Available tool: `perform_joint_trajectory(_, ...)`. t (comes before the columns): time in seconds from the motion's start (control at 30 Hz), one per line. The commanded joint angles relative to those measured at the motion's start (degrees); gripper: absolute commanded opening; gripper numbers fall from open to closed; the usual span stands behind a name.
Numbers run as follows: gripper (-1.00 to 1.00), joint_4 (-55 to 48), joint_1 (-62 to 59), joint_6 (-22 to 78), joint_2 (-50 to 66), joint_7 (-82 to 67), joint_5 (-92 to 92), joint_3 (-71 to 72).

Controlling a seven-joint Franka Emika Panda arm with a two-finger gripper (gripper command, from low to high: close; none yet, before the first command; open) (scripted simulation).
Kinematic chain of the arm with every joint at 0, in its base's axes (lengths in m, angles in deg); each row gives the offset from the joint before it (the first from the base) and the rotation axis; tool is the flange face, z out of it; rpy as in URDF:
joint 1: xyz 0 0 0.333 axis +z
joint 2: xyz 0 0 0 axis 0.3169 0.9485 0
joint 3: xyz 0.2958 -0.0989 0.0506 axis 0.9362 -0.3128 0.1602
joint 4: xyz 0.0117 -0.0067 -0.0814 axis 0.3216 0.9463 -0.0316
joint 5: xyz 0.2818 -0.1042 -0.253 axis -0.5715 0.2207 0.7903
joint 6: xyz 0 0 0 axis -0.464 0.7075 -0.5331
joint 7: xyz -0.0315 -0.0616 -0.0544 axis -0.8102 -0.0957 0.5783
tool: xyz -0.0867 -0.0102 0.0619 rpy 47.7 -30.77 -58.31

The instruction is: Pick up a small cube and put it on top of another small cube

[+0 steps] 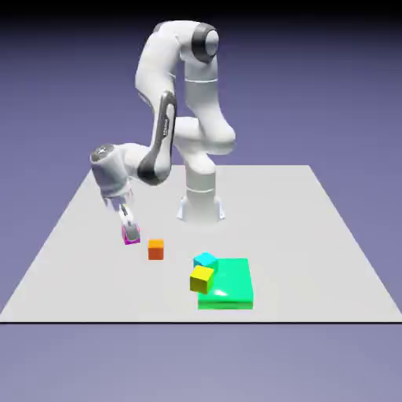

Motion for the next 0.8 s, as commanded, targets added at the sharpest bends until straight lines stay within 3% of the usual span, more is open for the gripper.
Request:
perform_joint_trajectory(0.0, -1.00, 1.3, 2.0, 0.5, -1.6, -1.0, 1.1, -1.9)
perform_joint_trajectory(0.17, -1.00, 7.6, 12.4, 2.8, -9.6, -6.2, 5.9, -11.4)
perform_joint_trajectory(0.43, -1.00, 9.5, 12.1, -12.5, 4.8, -14.3, -5.2, -7.6)
perform_joint_trajectory(0.47, 1.00, 9.5, 12.1, -12.5, 4.8, -14.3, -5.2, -7.6)
perform_joint_trajectory(0.77, 1.00, 7.7, 12.6, 2.8, -9.8, -6.3, 5.9, -11.6)
